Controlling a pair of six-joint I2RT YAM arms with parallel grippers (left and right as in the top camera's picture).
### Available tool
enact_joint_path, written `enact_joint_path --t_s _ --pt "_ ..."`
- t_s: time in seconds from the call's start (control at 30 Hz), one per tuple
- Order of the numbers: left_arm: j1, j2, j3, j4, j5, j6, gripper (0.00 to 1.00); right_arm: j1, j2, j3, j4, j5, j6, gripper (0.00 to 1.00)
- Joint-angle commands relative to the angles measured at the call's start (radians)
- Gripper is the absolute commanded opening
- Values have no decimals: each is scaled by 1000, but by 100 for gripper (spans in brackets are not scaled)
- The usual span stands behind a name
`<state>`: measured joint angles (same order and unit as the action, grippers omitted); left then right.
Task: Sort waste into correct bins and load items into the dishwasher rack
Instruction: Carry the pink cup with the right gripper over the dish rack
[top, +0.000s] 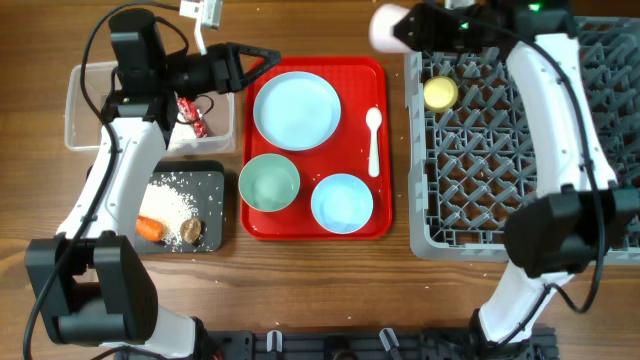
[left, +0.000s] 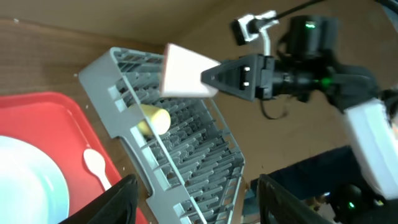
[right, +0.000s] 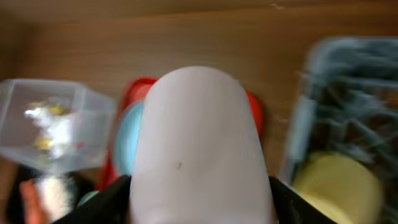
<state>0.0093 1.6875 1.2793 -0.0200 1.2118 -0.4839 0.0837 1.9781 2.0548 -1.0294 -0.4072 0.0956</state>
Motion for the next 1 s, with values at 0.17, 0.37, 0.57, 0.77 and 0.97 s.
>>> enact_joint_path --t_s 0.17,0.37,0.57,0.77,0.97 --pt "-6 -18 2 -190 -150 145 56 -44 -35 79 -136 437 39 34" --pt "-42 -18 2 -264 -244 193 59 -154 -35 79 -135 393 29 31" --pt "-92 -18 2 -289 -346 193 61 -220 -22 79 -138 392 -6 31" --pt "-130 -18 2 -314 -398 195 61 -239 61 79 -135 392 -32 30" --pt "-130 -18 2 -363 -430 236 61 -240 140 79 -114 392 -47 30"
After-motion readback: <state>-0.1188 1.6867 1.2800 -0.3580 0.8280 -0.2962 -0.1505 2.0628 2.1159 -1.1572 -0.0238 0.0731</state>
